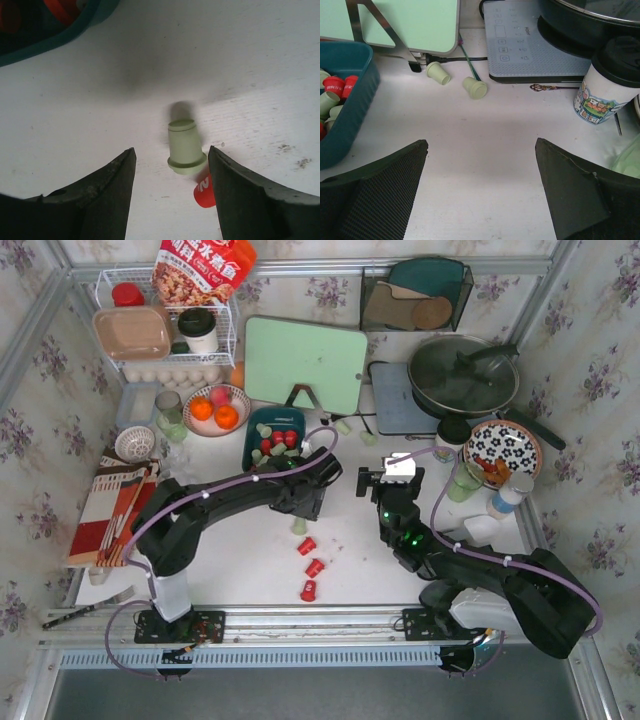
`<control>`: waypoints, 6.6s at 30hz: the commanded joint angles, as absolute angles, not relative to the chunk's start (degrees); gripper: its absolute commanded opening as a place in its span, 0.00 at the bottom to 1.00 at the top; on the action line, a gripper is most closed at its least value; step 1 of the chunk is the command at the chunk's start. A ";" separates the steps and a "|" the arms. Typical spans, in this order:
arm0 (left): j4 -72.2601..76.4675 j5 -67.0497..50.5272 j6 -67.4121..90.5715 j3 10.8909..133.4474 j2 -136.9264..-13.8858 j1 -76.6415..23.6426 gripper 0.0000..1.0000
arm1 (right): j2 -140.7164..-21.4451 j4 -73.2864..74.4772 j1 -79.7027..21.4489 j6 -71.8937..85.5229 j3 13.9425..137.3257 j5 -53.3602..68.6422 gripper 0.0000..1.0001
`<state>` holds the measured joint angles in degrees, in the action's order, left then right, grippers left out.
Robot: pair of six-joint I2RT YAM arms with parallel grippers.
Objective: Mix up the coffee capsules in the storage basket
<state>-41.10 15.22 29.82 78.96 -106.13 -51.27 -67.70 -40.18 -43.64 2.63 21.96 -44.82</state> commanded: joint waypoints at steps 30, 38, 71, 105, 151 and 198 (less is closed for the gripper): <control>-32.20 14.97 18.35 90.60 -106.21 -39.02 0.22 | -68.75 -40.65 -43.53 4.13 22.65 -43.61 0.97; -17.82 11.93 14.16 100.50 -118.35 -28.86 0.24 | -70.41 -40.47 -43.57 3.61 23.23 -44.12 0.97; -37.11 0.51 23.59 71.73 -70.87 -24.52 0.81 | -79.04 -35.67 -42.36 3.05 28.93 -32.55 0.93; -46.04 -3.89 13.50 51.20 -36.99 -21.27 0.82 | -124.03 4.28 -20.90 -10.70 87.26 -15.08 0.68; -45.69 -3.60 13.32 50.68 -36.76 -21.28 0.82 | -129.31 18.29 -19.16 -6.55 92.48 -5.94 0.61; -46.04 -1.78 13.72 50.58 -37.69 -21.18 0.82 | -130.41 -14.85 -37.97 1.76 99.33 -9.13 0.59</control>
